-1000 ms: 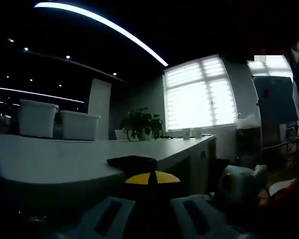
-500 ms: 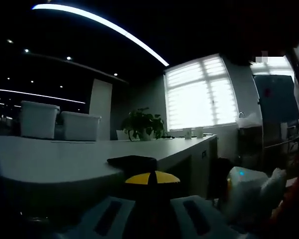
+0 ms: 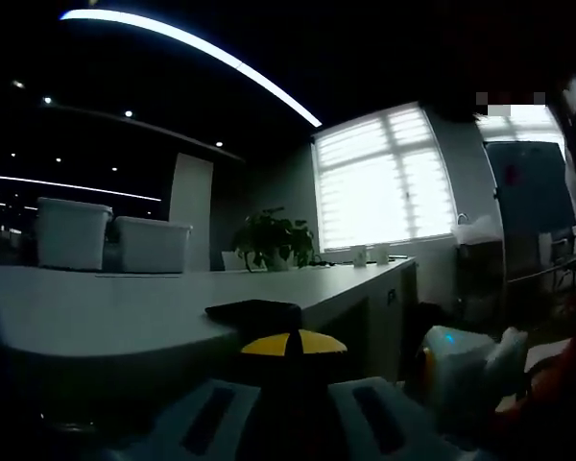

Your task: Clamp the fixed fixture on the desktop, loosen the retaining clip, secure it to the edge of the desk, and tighten the retaining clip.

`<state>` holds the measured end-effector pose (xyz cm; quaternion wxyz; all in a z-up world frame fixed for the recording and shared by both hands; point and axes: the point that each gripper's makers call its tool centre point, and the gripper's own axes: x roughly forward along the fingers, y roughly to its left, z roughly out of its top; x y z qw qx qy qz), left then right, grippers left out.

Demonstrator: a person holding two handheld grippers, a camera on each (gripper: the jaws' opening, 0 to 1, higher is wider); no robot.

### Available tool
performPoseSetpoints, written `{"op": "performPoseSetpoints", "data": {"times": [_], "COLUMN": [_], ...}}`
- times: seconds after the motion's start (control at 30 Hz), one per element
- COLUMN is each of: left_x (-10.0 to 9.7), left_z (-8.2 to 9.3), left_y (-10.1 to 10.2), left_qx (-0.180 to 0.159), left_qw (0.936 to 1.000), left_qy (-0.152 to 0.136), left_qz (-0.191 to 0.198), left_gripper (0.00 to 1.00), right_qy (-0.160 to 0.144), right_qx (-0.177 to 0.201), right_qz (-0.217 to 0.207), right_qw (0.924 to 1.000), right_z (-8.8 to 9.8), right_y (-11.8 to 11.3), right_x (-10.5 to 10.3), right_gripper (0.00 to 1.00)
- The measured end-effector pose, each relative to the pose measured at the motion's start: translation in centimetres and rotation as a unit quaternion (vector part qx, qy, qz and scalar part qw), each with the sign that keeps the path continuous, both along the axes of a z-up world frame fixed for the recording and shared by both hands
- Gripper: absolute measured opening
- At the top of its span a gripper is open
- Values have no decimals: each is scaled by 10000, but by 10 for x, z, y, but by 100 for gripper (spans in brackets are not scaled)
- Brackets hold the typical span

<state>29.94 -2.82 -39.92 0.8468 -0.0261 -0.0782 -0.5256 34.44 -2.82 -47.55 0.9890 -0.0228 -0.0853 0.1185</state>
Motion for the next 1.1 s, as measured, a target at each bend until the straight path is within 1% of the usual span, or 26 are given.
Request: {"op": "performPoseSetpoints", "data": {"times": [0.03,0.07,0.2,0.23,0.27,0.3,0.37,0.47,0.5,0.53,0.57,0.6,0.63,0.67,0.7,0.73,0.77,0.83,0.87,0.9,0.93,0.97,1.0,1.1], "left_x": [0,0,0,0,0,0,0,0,0,0,0,0,1,1,1,1,1,1,1,1,1,0,0,0], "left_z": [0,0,0,0,0,0,0,-1,-1,-1,-2,-2,-2,-2,-2,-2,-2,-2,-2,-2,-2,-2,-2,-2], "left_y": [0,0,0,0,0,0,0,1,1,1,2,2,2,2,2,2,2,2,2,2,2,2,1,1], "left_qx": [-11,-20,-30,-36,-38,-38,-6,22,29,31,27,20,17,5,-13,-21,-22,-17,-13,-1,22,59,87,151], "left_qw": [10000,10000,10000,10000,10000,10000,10000,10000,10000,10000,10000,10000,10000,10000,10000,10000,10000,10000,10000,10000,10000,10000,9999,9997], "left_qy": [22,37,31,37,41,37,19,15,4,0,1,5,7,7,18,25,19,9,7,-5,-29,-72,-106,-175], "left_qz": [-24,-33,-37,-40,-41,-39,-36,-41,-36,-32,-28,-25,-19,-13,-7,-3,1,2,0,3,9,20,28,17], "left_gripper": [1,1,1,1,1,1,1,1,1,1,1,1,1,1,1,1,1,1,1,1,1,1,1,1], "right_qy": [-20,-73,-64,-45,-97,-122,-75,-38,13,26,3,30,19,10,-13,-30,1,51,91,145,71,36,-12,-63], "right_qx": [-32,-116,-237,-337,-504,-588,-467,-349,-145,-47,178,493,644,730,749,733,728,579,514,551,793,785,655,480], "right_qz": [119,347,850,1034,1070,1115,1250,1215,1095,1000,974,931,835,650,497,478,302,-303,-643,-908,-1058,-1196,-1263,-1357], "right_qw": [9999,9993,9961,9941,9929,9919,9910,9920,9939,9950,9951,9944,9944,9952,9960,9962,9969,9979,9966,9942,9912,9897,9898,9896], "right_z": [0,0,-1,-2,-3,-3,-3,-4,-5,-6,-4,-2,-1,-2,-2,-3,-4,-7,-9,-11,-8,-5,-3,2], "right_y": [0,1,3,6,6,6,6,5,3,2,3,3,3,1,0,5,4,-2,-7,-10,-11,-13,-13,-10], "right_x": [0,0,2,1,2,3,3,2,2,0,-3,-6,-8,-9,-11,-14,-16,-17,-18,-19,-21,-23,-22,-15], "right_gripper": [25,25,25,25,25,25,25,25,25,25,27,33,42,48,52,52,50,47,45,44,41,39,39,39]}}
